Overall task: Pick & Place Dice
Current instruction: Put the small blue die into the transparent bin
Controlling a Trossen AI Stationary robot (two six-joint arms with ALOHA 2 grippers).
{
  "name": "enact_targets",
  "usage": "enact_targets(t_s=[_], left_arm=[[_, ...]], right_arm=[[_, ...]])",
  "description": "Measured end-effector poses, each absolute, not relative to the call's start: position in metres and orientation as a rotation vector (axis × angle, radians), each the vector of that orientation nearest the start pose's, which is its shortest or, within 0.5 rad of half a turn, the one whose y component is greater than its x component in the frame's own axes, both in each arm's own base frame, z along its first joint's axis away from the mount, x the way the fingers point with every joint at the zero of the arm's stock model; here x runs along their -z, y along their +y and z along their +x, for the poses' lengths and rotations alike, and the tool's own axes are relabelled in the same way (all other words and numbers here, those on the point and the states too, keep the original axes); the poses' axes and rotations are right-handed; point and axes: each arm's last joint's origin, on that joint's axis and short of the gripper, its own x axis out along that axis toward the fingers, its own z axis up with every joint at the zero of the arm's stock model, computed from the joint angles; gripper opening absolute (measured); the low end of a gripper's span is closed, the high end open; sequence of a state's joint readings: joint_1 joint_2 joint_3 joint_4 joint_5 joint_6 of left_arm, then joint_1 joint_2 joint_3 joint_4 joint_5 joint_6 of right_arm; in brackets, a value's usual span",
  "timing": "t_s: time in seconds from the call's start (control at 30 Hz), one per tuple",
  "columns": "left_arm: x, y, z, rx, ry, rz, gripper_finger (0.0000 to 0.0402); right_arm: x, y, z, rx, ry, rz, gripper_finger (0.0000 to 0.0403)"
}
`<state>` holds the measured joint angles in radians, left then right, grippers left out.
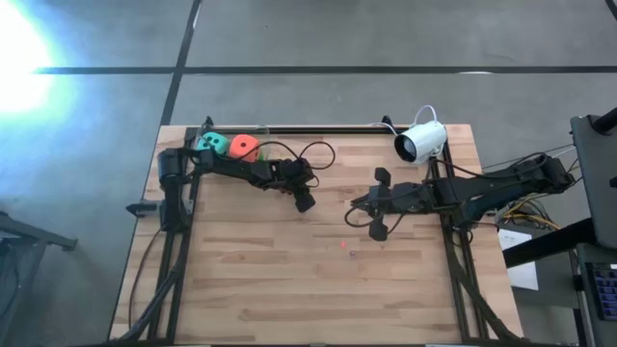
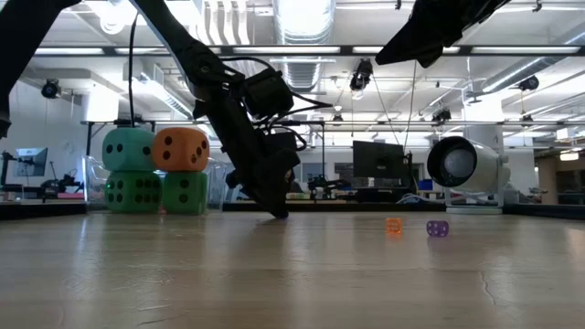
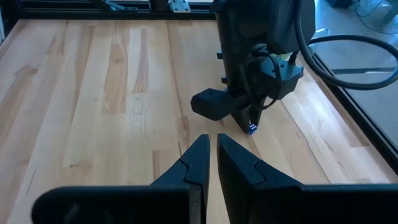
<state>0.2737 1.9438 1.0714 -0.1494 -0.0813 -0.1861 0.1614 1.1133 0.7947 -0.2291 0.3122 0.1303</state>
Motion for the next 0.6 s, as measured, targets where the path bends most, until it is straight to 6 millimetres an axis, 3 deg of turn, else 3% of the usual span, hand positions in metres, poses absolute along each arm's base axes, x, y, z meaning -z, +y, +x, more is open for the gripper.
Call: enact_targets(t_s=[0.6], left_arm=[[-0.1165,0.1031,0.3585,-0.414,0.968,-0.259,0.0113]], right_arm=[[-0.271,0.0292,0.2346,0.181,0.521,-0.002,0.0027]])
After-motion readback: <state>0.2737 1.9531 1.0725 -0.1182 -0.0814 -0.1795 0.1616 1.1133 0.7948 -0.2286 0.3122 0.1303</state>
